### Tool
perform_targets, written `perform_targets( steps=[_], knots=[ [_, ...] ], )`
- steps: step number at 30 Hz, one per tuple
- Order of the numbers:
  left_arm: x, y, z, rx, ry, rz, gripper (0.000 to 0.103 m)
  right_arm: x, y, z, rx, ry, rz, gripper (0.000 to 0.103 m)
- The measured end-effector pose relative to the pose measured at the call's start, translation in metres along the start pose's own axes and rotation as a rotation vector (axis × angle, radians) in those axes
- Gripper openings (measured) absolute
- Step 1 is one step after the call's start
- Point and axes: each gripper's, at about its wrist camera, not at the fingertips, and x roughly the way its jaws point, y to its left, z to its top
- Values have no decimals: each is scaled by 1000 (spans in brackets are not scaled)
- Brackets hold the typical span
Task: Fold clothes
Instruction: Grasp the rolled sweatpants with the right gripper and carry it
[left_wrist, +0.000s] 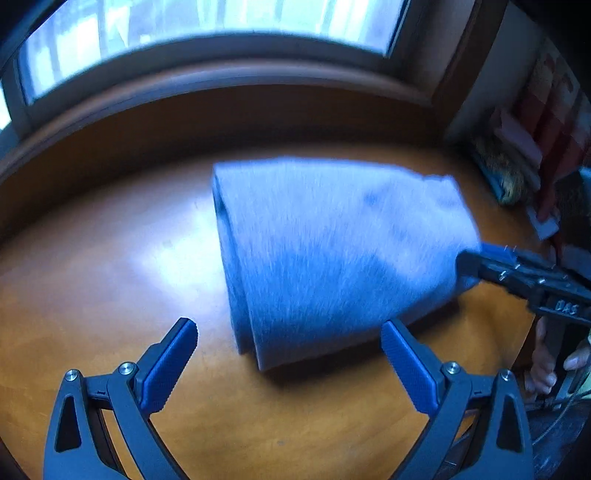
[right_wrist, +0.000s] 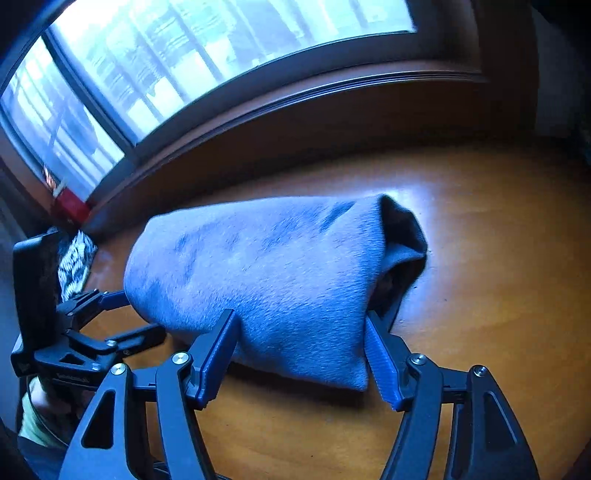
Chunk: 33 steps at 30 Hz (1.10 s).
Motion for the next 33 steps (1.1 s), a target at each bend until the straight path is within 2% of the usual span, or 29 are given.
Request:
perform_targets(
  steps=[2,7,10,17,23,33],
  knots=[
    [6,0,-3,11,7,6,102,1,4,-2,-26,3,-17,73],
    [13,4,-2,-16,1,-53,102,9,16,-6,-77,7,-66,79],
    [16,5,-1,4,13,-66,102,15,13,-10,-51,17,-60,81],
    [19,-5,5,88,24,-72,102,8,0,-19,-16,-23,-64,81],
    [25,-35,21,103,31,-48,102,-3,-31,-16,-18,-26,-59,81],
    [54,-108,44,103,44,-41,102,-35,-112,-3,-21,-49,-123,81]
  ],
)
